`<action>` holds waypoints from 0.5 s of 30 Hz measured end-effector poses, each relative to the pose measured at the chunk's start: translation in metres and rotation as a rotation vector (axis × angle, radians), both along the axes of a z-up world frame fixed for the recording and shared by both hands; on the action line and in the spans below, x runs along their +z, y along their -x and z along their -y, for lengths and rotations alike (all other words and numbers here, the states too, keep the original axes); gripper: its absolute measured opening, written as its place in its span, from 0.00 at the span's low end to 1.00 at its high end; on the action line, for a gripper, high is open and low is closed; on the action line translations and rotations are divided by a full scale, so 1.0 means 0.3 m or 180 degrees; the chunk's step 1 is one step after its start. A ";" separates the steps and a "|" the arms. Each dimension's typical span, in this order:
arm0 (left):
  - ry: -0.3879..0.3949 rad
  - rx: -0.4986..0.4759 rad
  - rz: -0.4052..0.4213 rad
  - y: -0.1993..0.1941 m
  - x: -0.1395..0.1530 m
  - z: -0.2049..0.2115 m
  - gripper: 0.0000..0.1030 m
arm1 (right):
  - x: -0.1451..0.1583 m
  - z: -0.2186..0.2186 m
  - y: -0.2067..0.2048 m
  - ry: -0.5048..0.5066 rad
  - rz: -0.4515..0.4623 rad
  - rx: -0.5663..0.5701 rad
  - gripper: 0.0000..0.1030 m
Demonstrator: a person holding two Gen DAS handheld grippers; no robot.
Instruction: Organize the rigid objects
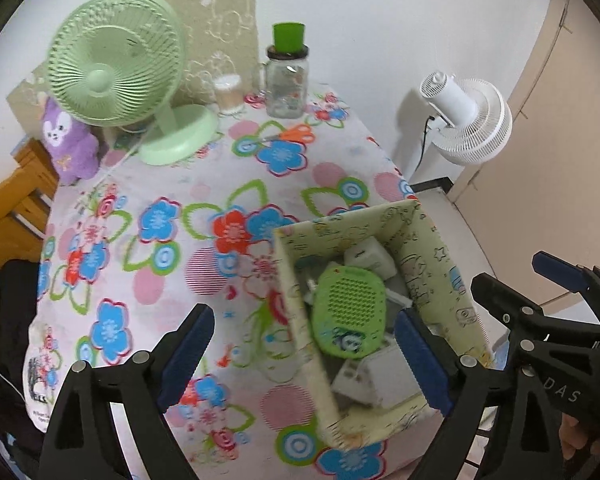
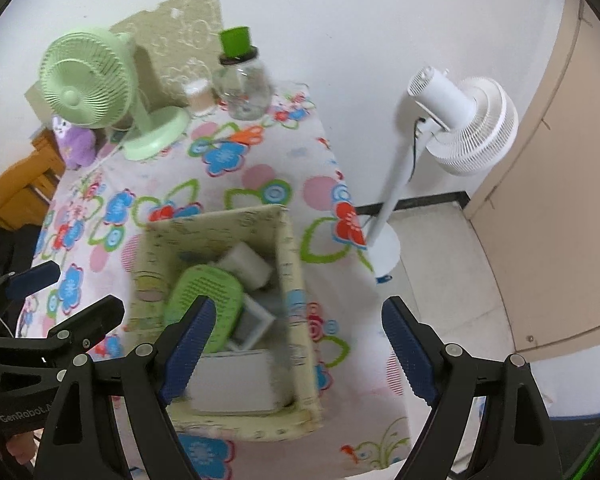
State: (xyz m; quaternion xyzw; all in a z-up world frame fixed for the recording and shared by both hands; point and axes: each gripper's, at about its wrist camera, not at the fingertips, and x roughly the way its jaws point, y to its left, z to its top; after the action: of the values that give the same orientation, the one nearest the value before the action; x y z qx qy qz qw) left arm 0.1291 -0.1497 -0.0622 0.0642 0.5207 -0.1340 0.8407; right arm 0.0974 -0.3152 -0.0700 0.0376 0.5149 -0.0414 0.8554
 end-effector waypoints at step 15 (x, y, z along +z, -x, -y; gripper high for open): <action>-0.0017 0.0089 0.0194 0.120 0.072 -0.357 0.91 | 0.076 -0.353 0.099 0.0105 0.0119 0.0089 0.85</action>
State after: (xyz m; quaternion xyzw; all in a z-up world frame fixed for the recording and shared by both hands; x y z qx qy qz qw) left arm 0.0932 -0.0426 -0.0407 0.0632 0.4960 -0.1189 0.8578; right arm 0.0678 -0.2094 -0.0472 0.0171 0.4986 -0.0371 0.8659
